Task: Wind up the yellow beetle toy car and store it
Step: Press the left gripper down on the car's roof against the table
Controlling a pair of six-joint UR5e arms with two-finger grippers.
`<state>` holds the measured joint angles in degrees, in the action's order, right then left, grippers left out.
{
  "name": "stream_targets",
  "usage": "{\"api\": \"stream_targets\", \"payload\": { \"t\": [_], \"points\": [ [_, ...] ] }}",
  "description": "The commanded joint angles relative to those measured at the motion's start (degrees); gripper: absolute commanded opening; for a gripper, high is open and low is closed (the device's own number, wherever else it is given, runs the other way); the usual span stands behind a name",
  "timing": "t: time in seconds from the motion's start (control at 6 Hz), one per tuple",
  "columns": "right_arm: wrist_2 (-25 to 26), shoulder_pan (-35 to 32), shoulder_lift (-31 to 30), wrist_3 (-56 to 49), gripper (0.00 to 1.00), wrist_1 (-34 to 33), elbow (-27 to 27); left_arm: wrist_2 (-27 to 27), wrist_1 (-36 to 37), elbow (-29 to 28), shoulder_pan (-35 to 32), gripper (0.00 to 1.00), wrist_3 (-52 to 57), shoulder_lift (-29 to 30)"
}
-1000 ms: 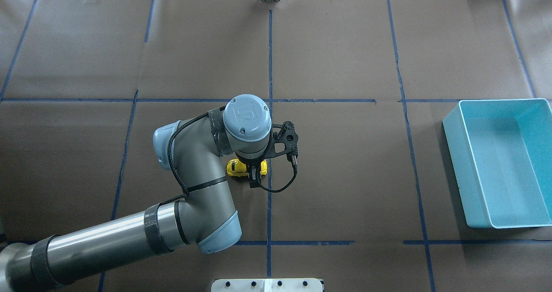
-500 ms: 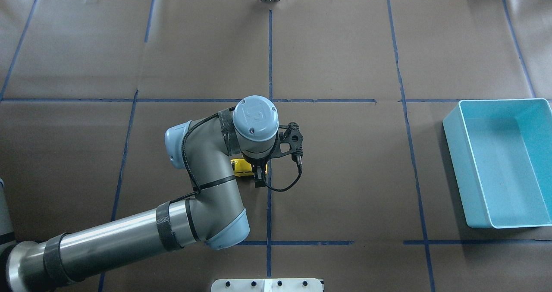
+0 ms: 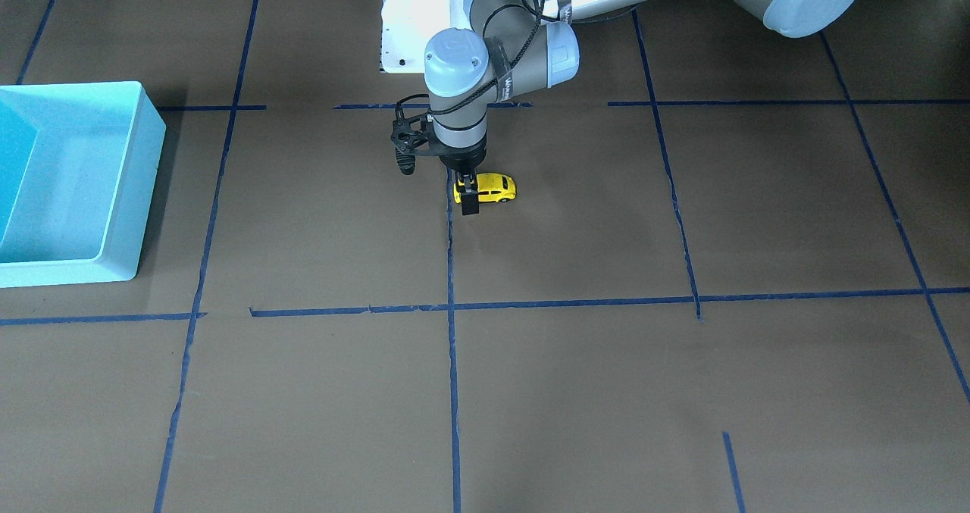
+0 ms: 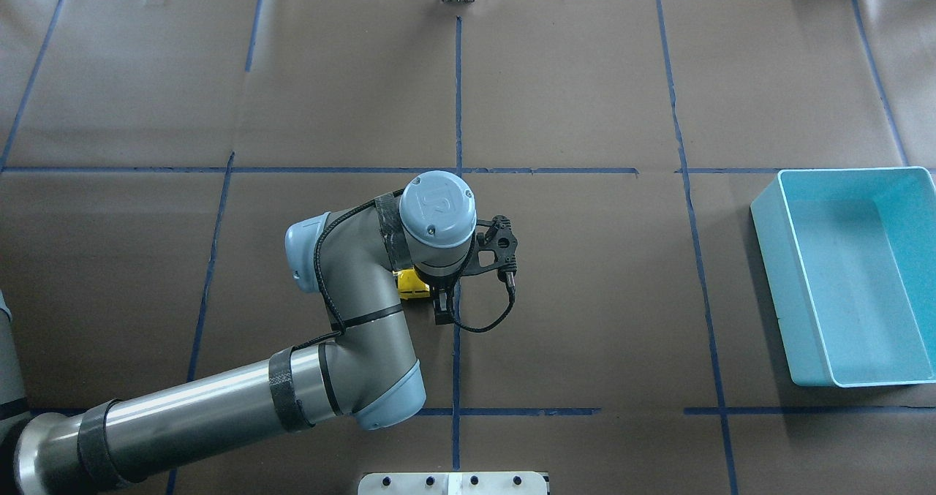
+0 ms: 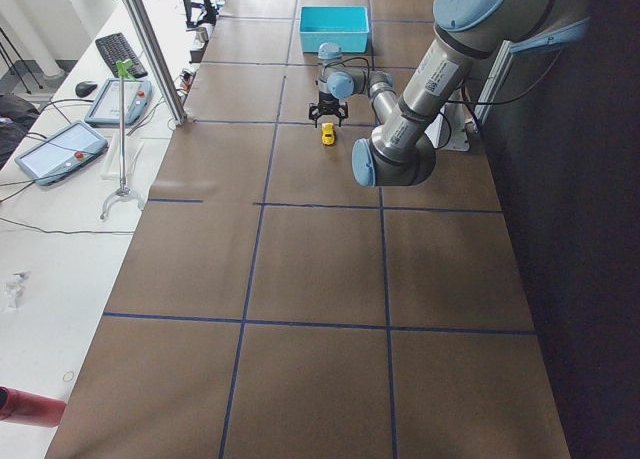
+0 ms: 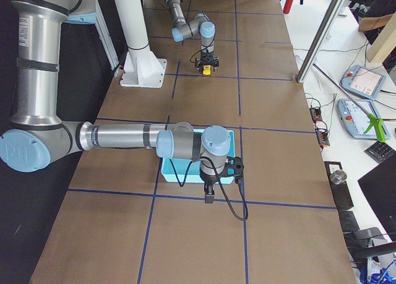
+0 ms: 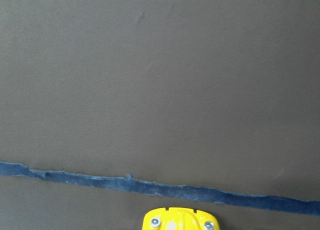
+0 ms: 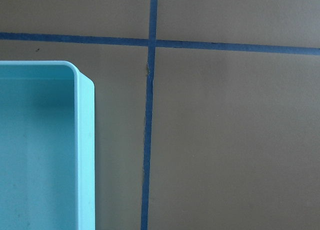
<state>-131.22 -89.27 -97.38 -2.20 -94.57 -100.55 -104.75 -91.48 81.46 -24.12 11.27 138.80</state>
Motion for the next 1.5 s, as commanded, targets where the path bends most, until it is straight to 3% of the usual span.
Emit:
{"api": "stream_targets", "payload": {
  "t": [0.0, 0.33, 0.67, 0.83, 1.0, 1.17, 1.33],
  "points": [
    [0.00, -0.02, 0.00, 0.00, 1.00, 0.00, 0.17, -0.10, -0.01, 0.01, 0.12, 1.00, -0.02, -0.03],
    [0.00, -0.02, 0.00, 0.00, 1.00, -0.09, 0.17, -0.19, -0.01, 0.19, 0.21, 0.89, -0.11, -0.03],
    [0.00, -0.02, -0.09, 0.00, 1.00, -0.17, 0.26, -0.37, 0.16, 0.45, 0.30, 0.60, -0.02, -0.11],
    [0.00, 0.06, -0.09, 0.00, 1.00, -0.18, 0.26, -0.37, 0.34, 0.63, 0.21, 0.40, 2.42, -0.55],
    [-0.09, -0.02, -0.09, 0.00, 1.00, -0.18, 0.26, -0.45, 0.60, 1.15, -0.05, 0.14, 2.88, -0.64],
    [0.00, 0.06, -0.09, 0.00, 1.00, -0.09, 0.26, -0.54, 0.69, 2.46, -0.66, 0.04, 2.88, -0.99],
    [0.00, 0.06, -0.09, 0.00, 1.00, -0.17, 0.44, -2.63, 0.08, 2.74, -1.97, 0.02, 3.14, -1.08]
  ]
}}
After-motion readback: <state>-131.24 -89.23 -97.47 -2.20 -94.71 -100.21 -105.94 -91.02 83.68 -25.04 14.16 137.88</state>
